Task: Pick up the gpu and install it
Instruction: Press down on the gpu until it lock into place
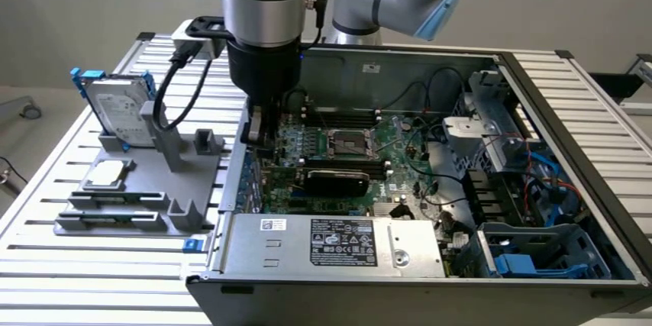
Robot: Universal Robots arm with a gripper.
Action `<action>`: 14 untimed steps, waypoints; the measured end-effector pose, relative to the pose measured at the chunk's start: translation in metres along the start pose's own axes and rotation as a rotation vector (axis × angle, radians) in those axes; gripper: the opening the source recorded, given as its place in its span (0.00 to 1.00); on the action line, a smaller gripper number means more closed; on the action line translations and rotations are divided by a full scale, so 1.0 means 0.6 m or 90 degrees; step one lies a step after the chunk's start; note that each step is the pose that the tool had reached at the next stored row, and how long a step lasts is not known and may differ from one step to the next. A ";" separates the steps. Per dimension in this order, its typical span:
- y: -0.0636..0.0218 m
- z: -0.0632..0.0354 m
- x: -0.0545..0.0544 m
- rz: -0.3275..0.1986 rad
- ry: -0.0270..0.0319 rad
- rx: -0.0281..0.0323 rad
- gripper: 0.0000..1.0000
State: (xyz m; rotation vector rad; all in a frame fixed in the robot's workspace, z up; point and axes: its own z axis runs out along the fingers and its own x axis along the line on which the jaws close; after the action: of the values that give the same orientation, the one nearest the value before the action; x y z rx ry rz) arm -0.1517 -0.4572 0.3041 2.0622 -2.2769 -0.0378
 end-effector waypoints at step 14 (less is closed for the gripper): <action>0.002 0.002 -0.002 0.015 -0.0015 -0.0015 0.11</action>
State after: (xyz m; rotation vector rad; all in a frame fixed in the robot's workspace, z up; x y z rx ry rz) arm -0.1529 -0.4561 0.3032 2.0355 -2.3007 -0.0418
